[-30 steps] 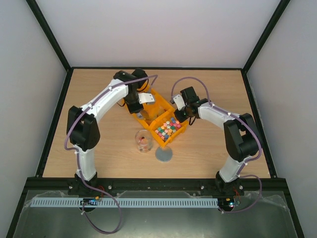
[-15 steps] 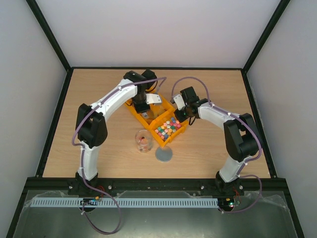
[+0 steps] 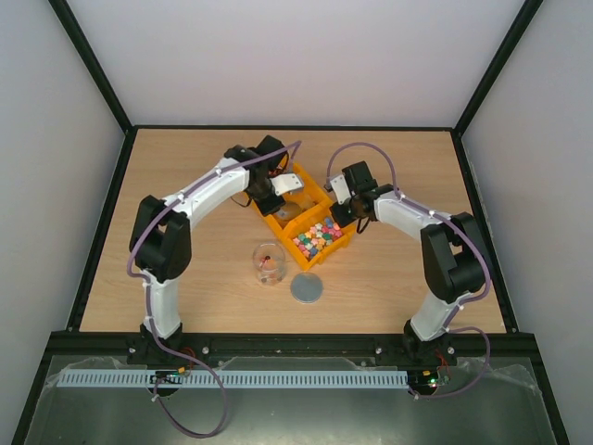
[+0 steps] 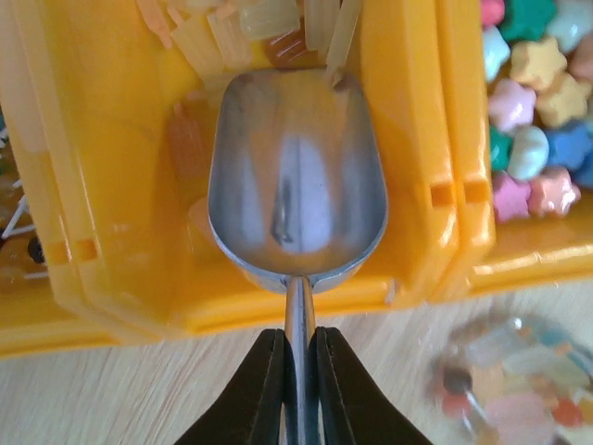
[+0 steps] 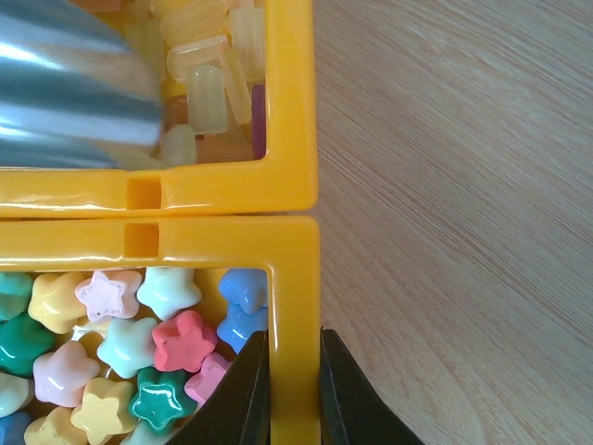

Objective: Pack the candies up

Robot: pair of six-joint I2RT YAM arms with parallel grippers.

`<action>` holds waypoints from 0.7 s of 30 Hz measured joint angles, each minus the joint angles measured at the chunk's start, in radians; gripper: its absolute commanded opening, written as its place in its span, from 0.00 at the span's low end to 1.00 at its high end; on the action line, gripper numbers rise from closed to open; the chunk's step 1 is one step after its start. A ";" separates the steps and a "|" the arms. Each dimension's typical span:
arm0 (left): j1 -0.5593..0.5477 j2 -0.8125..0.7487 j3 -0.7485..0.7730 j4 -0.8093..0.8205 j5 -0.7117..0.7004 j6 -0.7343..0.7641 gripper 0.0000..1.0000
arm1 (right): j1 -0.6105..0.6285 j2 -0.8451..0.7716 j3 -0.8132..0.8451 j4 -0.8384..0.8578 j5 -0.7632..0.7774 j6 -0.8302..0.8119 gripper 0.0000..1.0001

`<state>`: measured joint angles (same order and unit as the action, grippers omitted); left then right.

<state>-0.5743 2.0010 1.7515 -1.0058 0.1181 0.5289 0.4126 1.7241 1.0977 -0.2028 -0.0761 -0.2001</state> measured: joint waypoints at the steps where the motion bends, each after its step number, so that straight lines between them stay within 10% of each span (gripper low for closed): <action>1: 0.004 -0.021 -0.050 0.056 0.018 -0.024 0.02 | -0.002 -0.002 -0.002 0.001 -0.002 0.002 0.01; 21: 0.080 -0.082 -0.446 0.696 0.264 -0.212 0.02 | -0.014 -0.009 -0.016 0.021 0.022 0.029 0.01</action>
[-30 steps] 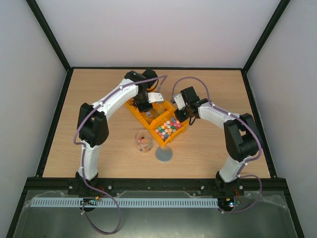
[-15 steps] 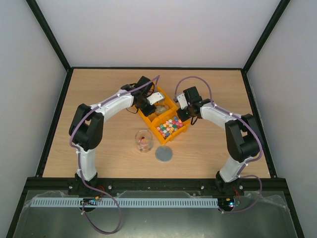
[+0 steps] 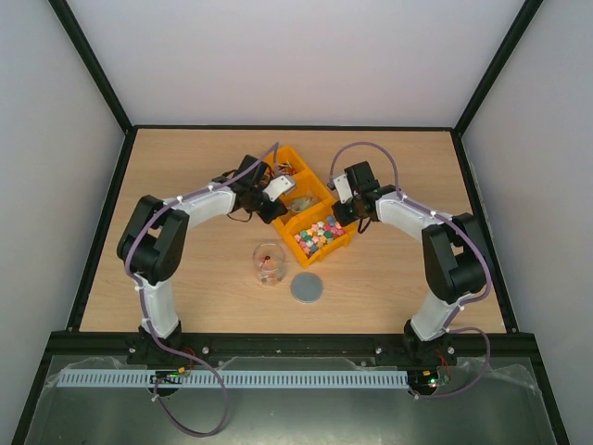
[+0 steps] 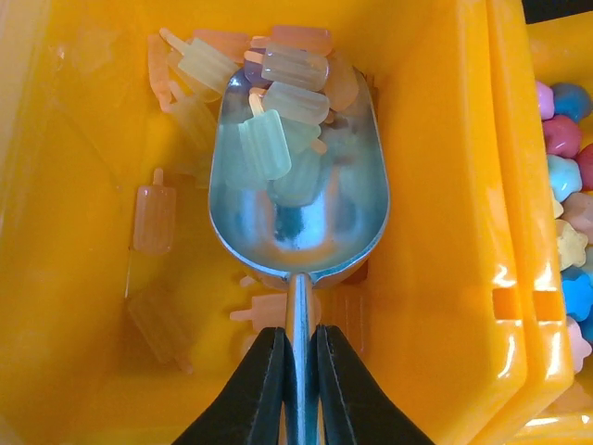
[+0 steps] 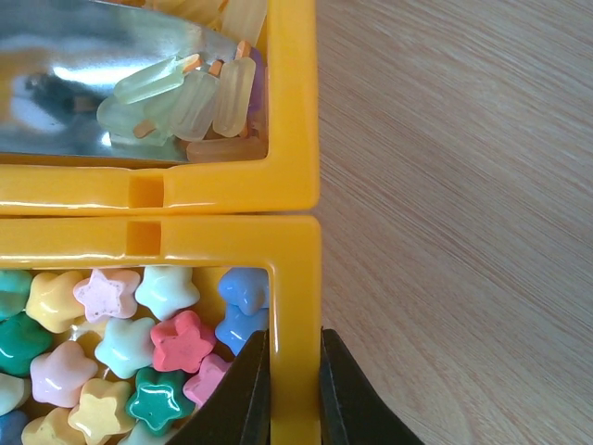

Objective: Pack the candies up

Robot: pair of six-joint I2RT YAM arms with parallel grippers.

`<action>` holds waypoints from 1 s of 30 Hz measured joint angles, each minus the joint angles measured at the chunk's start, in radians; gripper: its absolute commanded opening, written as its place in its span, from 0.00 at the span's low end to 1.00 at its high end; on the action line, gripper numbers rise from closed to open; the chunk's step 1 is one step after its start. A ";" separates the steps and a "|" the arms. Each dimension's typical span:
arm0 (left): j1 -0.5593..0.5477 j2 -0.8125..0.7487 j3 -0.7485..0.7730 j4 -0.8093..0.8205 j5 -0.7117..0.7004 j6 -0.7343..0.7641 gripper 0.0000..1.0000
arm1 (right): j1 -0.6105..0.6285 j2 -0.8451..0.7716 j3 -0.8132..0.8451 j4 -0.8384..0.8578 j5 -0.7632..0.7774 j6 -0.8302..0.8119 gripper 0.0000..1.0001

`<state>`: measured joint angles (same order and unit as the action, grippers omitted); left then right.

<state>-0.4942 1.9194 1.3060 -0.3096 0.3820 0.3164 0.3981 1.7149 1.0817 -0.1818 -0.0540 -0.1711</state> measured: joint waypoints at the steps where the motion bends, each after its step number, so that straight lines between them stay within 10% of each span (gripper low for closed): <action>1: 0.016 -0.008 -0.037 0.045 0.023 -0.003 0.02 | 0.000 0.000 0.000 0.000 -0.002 0.002 0.01; 15: 0.093 -0.073 -0.259 0.327 0.142 -0.014 0.02 | -0.011 0.004 0.002 0.002 -0.035 0.015 0.12; 30: 0.154 -0.167 -0.362 0.421 0.211 -0.053 0.02 | -0.015 0.017 0.000 0.007 -0.046 -0.005 0.74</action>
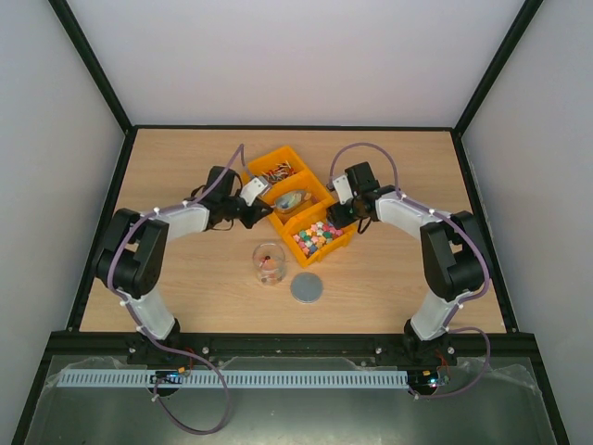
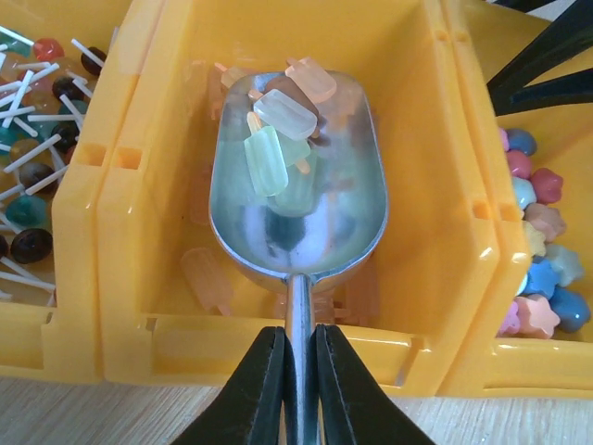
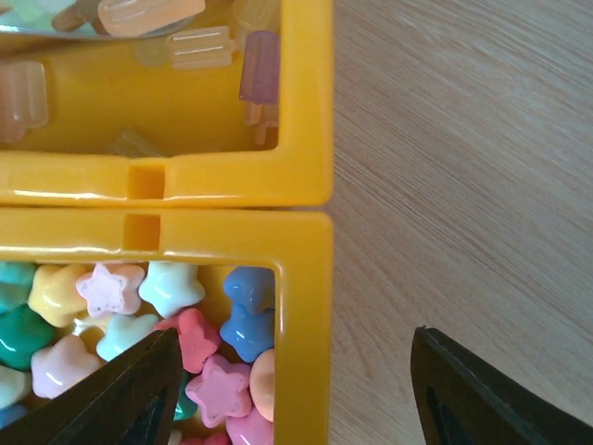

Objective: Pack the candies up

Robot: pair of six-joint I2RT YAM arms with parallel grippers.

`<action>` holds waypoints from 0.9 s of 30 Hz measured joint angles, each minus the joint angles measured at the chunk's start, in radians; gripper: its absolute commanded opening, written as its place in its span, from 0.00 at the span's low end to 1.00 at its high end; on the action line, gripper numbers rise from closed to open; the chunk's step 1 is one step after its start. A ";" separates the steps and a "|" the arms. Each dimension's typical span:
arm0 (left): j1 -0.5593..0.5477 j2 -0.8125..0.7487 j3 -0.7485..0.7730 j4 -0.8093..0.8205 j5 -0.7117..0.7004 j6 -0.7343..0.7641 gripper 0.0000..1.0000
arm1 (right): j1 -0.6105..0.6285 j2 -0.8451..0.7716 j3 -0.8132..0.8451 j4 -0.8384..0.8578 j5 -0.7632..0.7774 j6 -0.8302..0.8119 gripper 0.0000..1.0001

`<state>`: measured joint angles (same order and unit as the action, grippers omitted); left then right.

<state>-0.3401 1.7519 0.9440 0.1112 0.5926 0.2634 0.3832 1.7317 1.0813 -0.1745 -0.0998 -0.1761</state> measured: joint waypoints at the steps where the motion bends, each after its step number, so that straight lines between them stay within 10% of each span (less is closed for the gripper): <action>1: 0.004 -0.005 -0.007 0.006 0.006 -0.003 0.02 | 0.000 0.000 -0.002 0.001 -0.001 -0.004 0.77; 8: 0.033 -0.049 -0.029 0.032 0.059 -0.010 0.02 | -0.005 -0.016 -0.010 0.003 0.001 -0.021 0.99; 27: 0.228 -0.393 -0.061 -0.337 0.266 0.299 0.02 | -0.013 -0.145 -0.011 0.016 -0.005 -0.069 0.99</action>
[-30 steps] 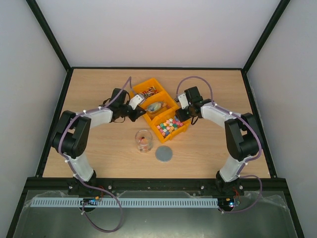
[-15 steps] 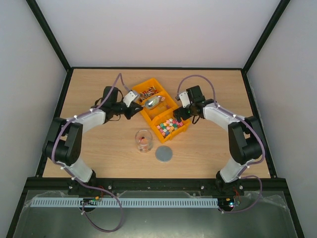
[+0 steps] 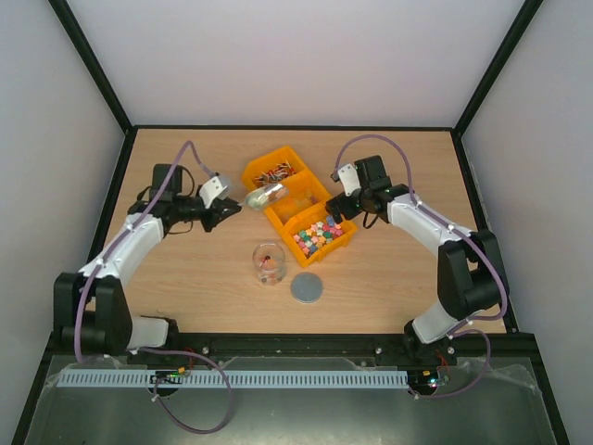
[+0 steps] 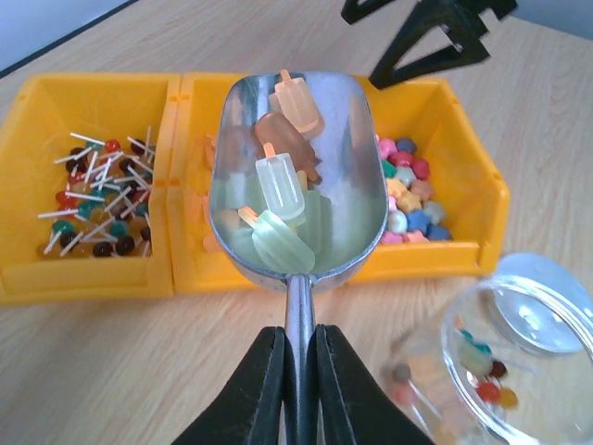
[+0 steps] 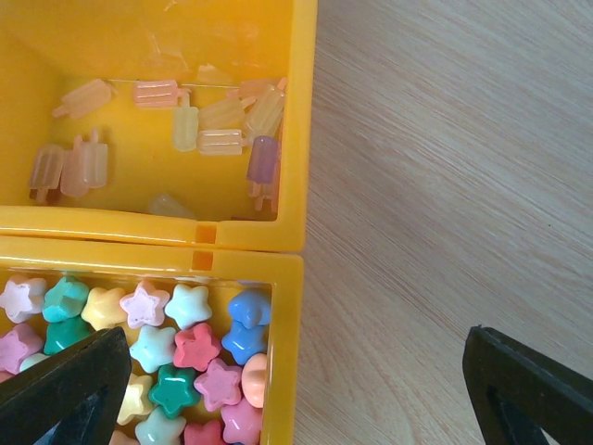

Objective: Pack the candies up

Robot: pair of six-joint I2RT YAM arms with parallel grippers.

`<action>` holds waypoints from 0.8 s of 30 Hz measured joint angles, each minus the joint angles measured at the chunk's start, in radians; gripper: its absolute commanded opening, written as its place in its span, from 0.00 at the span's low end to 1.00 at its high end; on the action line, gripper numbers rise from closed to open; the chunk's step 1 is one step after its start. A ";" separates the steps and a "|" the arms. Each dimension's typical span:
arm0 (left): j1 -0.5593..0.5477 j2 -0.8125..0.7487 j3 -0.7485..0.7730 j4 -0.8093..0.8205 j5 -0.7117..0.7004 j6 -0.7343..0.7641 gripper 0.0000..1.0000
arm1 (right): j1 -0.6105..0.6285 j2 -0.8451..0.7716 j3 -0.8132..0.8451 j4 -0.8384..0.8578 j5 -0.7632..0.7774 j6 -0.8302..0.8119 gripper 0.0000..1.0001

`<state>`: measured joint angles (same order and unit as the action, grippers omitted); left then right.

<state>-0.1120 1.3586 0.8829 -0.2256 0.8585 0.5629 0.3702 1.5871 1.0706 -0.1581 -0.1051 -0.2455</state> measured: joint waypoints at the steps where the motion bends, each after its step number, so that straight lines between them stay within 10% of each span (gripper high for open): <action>1: 0.015 -0.021 0.000 -0.042 0.008 0.028 0.02 | 0.000 -0.002 0.000 0.000 -0.001 -0.004 0.98; 24: 0.189 -0.339 0.020 -0.876 -0.048 0.701 0.02 | 0.000 -0.009 0.012 -0.005 -0.049 -0.016 0.99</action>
<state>0.0772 1.0199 0.9028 -1.1015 0.8101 1.2636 0.3706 1.5780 1.0824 -0.1627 -0.1543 -0.2615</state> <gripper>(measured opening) 0.092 0.986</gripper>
